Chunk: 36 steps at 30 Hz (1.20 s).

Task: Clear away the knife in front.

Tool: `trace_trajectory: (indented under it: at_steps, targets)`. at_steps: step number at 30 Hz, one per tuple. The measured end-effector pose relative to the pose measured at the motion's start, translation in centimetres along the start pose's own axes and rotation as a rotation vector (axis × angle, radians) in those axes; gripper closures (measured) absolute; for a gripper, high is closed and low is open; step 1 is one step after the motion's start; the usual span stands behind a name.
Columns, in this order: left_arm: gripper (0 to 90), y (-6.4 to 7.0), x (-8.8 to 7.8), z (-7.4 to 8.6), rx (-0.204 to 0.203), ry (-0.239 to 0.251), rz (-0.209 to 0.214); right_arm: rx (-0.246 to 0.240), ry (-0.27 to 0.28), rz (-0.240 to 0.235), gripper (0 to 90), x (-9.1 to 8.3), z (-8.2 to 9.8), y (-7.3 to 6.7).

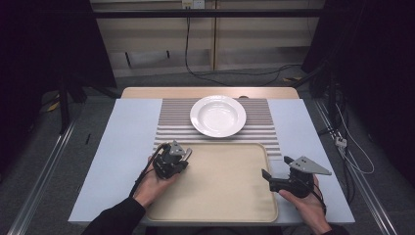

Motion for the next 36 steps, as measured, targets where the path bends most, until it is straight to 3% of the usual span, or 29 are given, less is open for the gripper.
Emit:
trace_trajectory:
  at_steps: [2,3,15,36]
  targets:
    - [90.0,-0.2,-0.1,0.1,0.002,-0.013,-0.023,-0.001,0.0,-0.001,6.0,0.0,0.0,0.0]
    - [90.0,-0.3,-0.2,0.1,-0.005,-0.009,-0.003,-0.001,0.002,0.0,6.0,0.0,0.0,0.0]
    - [90.0,-0.8,-0.5,0.4,-0.042,-0.028,0.007,-0.002,-0.001,-0.001,6.0,0.0,0.0,0.0]
    - [90.0,-1.7,-1.0,0.9,-0.054,-0.044,-0.018,-0.001,0.002,-0.005,6.0,0.0,0.0,0.0]
Point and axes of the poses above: each handheld gripper's, and its own axes: x roughly forward along the jaws, z roughly out of its underside, y roughly to its right, the point moved 6 cm from there along x, roughly forward along the jaws
